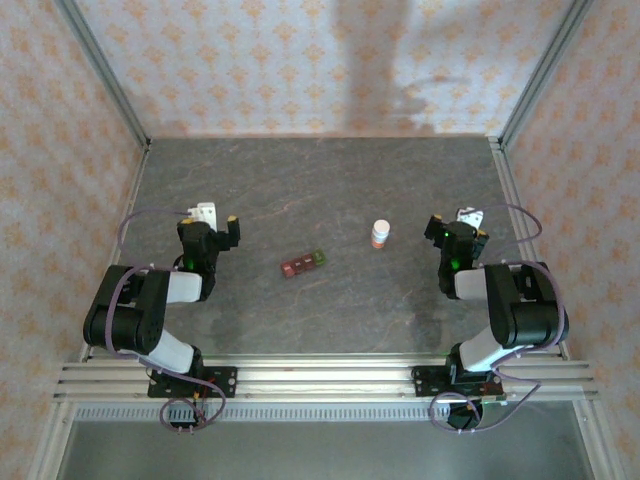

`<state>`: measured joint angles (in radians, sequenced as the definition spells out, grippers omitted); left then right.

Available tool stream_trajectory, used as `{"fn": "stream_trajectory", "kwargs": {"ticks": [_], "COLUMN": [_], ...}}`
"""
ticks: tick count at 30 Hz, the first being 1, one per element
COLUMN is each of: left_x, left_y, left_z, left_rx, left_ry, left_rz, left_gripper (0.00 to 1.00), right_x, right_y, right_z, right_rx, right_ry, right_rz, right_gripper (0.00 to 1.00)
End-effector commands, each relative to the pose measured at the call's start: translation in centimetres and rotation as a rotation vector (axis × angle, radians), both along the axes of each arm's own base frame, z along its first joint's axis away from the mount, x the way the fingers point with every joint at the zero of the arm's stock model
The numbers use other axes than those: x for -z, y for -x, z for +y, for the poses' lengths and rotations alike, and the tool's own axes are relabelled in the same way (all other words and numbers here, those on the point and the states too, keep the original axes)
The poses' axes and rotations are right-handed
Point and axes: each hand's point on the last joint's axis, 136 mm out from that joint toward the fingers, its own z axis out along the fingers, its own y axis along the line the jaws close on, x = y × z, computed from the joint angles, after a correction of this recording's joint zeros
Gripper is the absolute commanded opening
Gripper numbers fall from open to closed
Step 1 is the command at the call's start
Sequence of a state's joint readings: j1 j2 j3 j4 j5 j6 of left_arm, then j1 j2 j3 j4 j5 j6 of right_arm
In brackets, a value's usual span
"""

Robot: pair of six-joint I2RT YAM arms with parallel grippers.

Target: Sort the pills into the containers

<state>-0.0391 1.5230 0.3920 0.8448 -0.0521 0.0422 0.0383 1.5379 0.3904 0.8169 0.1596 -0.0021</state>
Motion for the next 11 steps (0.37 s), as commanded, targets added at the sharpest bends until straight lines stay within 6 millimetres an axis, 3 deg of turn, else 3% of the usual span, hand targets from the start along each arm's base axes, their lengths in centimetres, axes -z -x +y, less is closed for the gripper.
{"fn": "stream_trajectory", "kwargs": {"ticks": [1,11], "left_x": [-0.21,-0.18], "left_y": [-0.29,-0.30], "left_z": [0.23,0.25], "left_rx": [-0.016,-0.016], "left_ry": [0.011,0.012], "left_rz": [-0.008,-0.006], "left_gripper": [1.00,1.00], "right_x": [-0.84,-0.84], "right_y": [-0.29,-0.46], "right_z": [0.11,0.34], "right_rx": [-0.008,-0.028], "right_ry": [0.014,0.008], "right_rz": [-0.017,-0.013], "right_gripper": [0.99,0.99]}}
